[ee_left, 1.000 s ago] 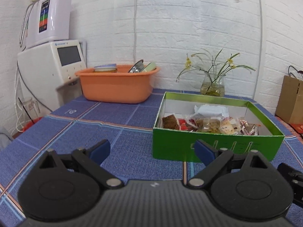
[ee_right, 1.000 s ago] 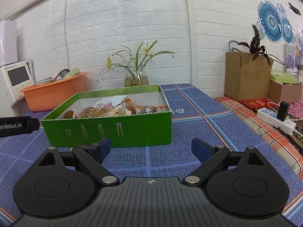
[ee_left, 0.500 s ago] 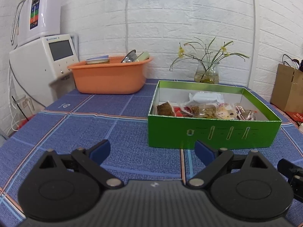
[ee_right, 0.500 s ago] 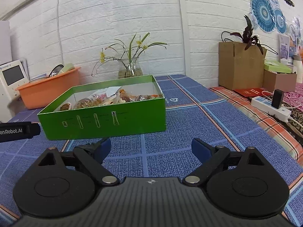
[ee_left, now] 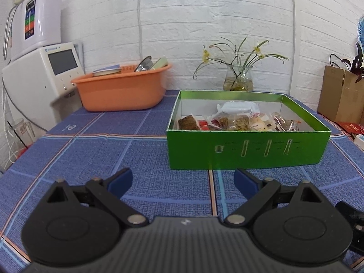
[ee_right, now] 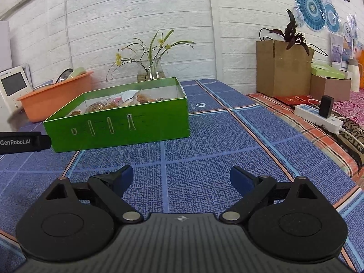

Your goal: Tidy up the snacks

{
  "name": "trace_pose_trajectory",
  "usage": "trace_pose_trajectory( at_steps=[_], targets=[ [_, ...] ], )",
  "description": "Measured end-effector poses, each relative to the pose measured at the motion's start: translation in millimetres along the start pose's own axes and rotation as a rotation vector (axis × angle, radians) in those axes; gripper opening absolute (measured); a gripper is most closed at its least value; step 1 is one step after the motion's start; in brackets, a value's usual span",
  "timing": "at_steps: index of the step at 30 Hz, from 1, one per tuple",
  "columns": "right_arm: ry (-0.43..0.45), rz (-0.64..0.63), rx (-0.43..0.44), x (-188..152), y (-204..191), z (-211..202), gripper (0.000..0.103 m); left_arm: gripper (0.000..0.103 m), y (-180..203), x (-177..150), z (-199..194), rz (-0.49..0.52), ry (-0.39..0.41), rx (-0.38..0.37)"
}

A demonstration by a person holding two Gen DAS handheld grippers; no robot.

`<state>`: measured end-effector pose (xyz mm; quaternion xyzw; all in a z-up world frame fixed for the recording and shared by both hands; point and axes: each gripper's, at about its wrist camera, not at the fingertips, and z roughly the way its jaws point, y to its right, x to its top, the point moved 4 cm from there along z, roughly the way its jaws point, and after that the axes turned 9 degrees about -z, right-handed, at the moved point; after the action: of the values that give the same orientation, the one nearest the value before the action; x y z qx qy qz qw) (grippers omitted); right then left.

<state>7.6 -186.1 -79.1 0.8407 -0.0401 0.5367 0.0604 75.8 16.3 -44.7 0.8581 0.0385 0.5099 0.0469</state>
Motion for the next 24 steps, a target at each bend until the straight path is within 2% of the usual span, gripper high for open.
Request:
trace_pose_trajectory(
  at_steps=[6, 16, 20, 24],
  targets=[
    [0.009, 0.012, 0.009, -1, 1, -1, 0.103, 0.093, -3, -1, 2, -0.021, -0.021, 0.004],
    [0.009, -0.117, -0.050, 17, -16, -5, 0.103, 0.093, 4, -2, -6, 0.019, 0.000, 0.023],
    [-0.022, -0.136, -0.051, 23, -20, -2, 0.103, 0.093, 7, 1, -17, 0.038, 0.058, 0.042],
    [-0.015, -0.145, -0.054, 33, -24, -6, 0.103, 0.093, 17, 2, -33, 0.069, 0.134, 0.085]
  ],
)
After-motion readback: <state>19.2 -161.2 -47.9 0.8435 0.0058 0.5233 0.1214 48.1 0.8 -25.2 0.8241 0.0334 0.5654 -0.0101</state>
